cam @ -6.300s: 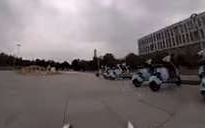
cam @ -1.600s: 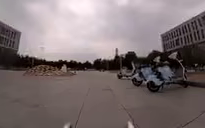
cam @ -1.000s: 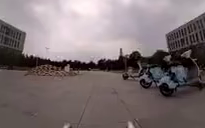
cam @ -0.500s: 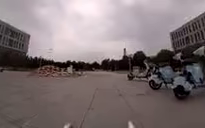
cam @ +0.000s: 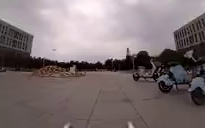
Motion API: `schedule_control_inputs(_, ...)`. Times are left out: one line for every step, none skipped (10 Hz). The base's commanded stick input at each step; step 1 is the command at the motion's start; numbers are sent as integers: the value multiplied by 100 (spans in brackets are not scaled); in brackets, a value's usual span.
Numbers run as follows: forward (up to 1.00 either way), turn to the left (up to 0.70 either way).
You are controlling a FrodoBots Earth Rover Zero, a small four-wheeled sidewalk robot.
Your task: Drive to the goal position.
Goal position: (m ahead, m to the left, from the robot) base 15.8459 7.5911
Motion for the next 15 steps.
schedule_control_inputs(70,9)
schedule_control_inputs(70,8)
schedule_control_inputs(70,7)
schedule_control_inputs(70,7)
schedule_control_inputs(70,9)
schedule_control_inputs(70,13)
schedule_control_inputs(70,14)
schedule_control_inputs(70,14)
schedule_control_inputs(70,14)
schedule_control_inputs(70,14)
schedule_control_inputs(70,14)
schedule_control_inputs(70,14)
schedule_control_inputs(70,14)
schedule_control_inputs(70,13)
schedule_control_inputs(70,4)
